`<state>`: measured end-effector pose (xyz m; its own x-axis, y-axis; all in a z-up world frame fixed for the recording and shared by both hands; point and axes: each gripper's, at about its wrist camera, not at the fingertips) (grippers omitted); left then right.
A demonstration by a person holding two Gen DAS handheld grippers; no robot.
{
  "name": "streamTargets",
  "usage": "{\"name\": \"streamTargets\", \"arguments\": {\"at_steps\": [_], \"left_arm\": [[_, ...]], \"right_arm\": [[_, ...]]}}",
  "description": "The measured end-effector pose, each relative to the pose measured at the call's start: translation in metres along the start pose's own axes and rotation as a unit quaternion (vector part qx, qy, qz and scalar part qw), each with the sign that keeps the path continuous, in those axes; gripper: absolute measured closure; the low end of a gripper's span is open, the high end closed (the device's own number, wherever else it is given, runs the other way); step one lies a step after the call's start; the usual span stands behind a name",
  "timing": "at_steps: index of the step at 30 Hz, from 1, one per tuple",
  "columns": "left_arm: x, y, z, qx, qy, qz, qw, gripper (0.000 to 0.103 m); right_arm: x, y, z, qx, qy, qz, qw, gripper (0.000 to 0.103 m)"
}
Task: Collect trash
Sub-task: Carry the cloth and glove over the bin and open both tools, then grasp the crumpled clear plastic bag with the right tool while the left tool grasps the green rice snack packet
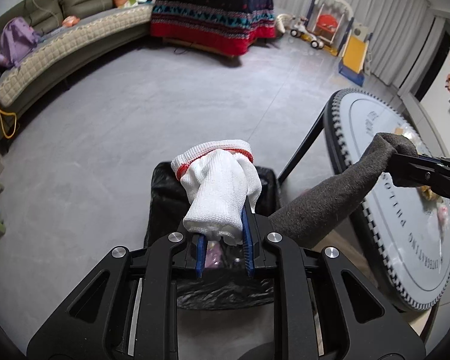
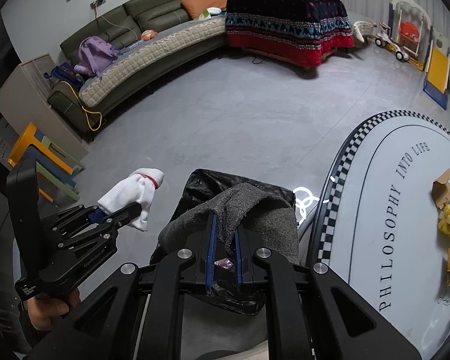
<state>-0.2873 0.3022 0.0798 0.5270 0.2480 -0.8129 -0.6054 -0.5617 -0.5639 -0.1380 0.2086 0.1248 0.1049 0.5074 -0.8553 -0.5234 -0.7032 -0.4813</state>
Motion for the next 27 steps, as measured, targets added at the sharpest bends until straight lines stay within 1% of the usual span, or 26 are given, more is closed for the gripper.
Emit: {"name": "streamTargets", "arguments": {"at_steps": [1,2,3,4,5,6,9,13,18,22,27], "left_arm": [[0.004,0.002,0.004,-0.002,-0.001,0.006,1.0,0.078],[0.009,0.004,0.009,-0.005,-0.008,0.015,0.9999,0.066],[0.013,0.005,0.014,-0.011,-0.021,0.023,0.9995,0.016],[0.017,0.005,0.018,-0.019,-0.048,0.027,0.9983,0.007],[0.018,0.006,0.022,-0.025,-0.065,0.02,0.9973,0.006],[0.019,0.006,0.025,-0.031,-0.067,0.016,0.9972,0.006],[0.018,0.006,0.034,-0.045,-0.057,0.011,0.9973,0.006],[0.019,0.003,0.033,-0.04,-0.054,0.011,0.9977,0.006],[0.017,-0.002,0.021,-0.027,-0.051,0.01,0.9983,0.006],[0.018,-0.008,0.001,-0.011,-0.043,0.009,0.999,0.006],[0.024,-0.019,-0.036,0.022,-0.025,0.01,0.9994,0.006]], "right_arm": [[0.008,0.002,0.003,0.0,-0.005,0.011,1.0,0.091],[0.015,0.003,0.005,-0.004,-0.008,0.023,1.0,0.09],[0.025,0.003,0.008,-0.008,-0.011,0.038,0.999,0.086],[0.029,0.003,0.008,-0.003,-0.001,0.039,0.999,0.064],[0.031,0.003,0.008,0.006,0.012,0.034,0.999,0.037],[0.031,0.003,0.007,0.012,0.013,0.027,0.999,0.035],[0.03,0.003,0.003,0.018,0.01,0.028,0.999,0.035],[0.024,0.003,-0.001,0.022,0.004,0.021,1.0,0.035],[0.017,0.004,-0.01,0.025,0.003,0.013,1.0,0.035],[0.004,0.008,-0.025,0.031,0.01,0.002,0.999,0.035],[-0.016,0.014,-0.061,0.051,0.028,-0.01,0.998,0.035]]}}
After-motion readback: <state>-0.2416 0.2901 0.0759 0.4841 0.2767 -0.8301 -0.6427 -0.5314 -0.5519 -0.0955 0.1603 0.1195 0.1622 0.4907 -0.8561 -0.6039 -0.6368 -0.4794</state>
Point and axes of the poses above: each gripper's, at about its wrist camera, not at the fingertips, and x roughly the way its jaws point, z to its left, y to its underside
